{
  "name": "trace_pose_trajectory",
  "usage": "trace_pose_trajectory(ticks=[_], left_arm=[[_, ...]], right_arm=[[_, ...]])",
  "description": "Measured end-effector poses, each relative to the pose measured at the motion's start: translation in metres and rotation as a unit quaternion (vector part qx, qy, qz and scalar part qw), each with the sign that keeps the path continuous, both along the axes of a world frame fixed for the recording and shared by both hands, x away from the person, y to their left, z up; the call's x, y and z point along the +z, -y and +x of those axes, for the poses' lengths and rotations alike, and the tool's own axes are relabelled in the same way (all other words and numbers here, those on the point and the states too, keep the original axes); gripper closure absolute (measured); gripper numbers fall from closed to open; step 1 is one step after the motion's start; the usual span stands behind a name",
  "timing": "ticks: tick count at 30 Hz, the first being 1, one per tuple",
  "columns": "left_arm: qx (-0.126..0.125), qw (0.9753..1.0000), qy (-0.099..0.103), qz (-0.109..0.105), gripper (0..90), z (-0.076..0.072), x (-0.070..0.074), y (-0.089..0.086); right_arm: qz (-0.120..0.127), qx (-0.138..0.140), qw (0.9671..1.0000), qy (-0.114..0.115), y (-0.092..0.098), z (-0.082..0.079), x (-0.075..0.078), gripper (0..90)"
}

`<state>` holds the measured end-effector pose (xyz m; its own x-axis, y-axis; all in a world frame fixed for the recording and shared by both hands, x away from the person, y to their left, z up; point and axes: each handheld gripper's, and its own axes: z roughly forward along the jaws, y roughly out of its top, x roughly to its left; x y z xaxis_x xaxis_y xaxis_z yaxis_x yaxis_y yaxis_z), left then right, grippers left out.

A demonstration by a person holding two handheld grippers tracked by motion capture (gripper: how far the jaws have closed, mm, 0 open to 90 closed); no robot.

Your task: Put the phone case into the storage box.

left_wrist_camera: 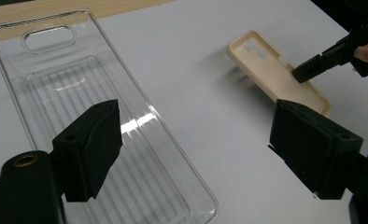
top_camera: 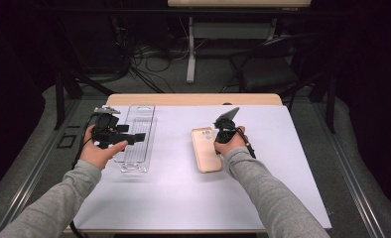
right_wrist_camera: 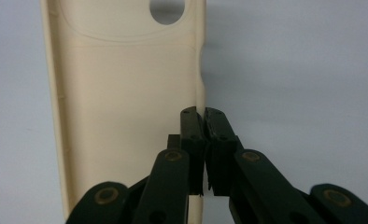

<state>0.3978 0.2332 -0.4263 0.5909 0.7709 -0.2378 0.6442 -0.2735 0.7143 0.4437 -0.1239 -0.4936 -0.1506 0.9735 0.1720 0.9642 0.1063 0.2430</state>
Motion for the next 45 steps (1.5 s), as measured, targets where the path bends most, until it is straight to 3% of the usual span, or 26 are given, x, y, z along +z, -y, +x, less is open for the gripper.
trace_pose_trajectory(ticks=[7,8,15,20,29,36,38,45], left_arm=[[-0.001,1.0,0.005,-0.001,18.0,0.0,0.004,0.004],[-0.001,1.0,0.005,-0.002,18.0,0.001,0.005,0.005],[-0.006,1.0,0.008,-0.001,18.0,0.002,0.009,0.012],[-0.007,0.9998,0.007,-0.015,19.3,0.004,0.011,0.018],[-0.005,0.9998,0.008,-0.017,21.0,0.011,0.013,0.029],[-0.007,0.9997,0.012,-0.018,21.0,0.013,0.015,0.036],[-0.008,0.9997,0.013,-0.02,21.0,0.014,0.015,0.038],[-0.009,0.9997,0.012,-0.018,21.3,0.017,0.016,0.043]], right_arm=[[0.009,-0.003,0.9998,0.019,-0.002,0.001,0.01,87.7],[-0.001,0.001,0.9999,0.015,-0.003,0.001,0.015,87.7],[0.015,0.001,0.9984,0.055,-0.008,0.001,0.025,87.8],[0.014,-0.001,0.9977,0.066,-0.012,0.002,0.033,87.8],[0.032,-0.008,0.9945,0.099,-0.019,0.003,0.043,87.8],[0.043,-0.001,0.9904,0.131,-0.023,0.002,0.052,87.8],[0.044,0.003,0.9873,0.153,-0.025,0.001,0.055,87.8],[0.061,0.009,0.9814,0.182,-0.026,-0.003,0.06,87.8]])
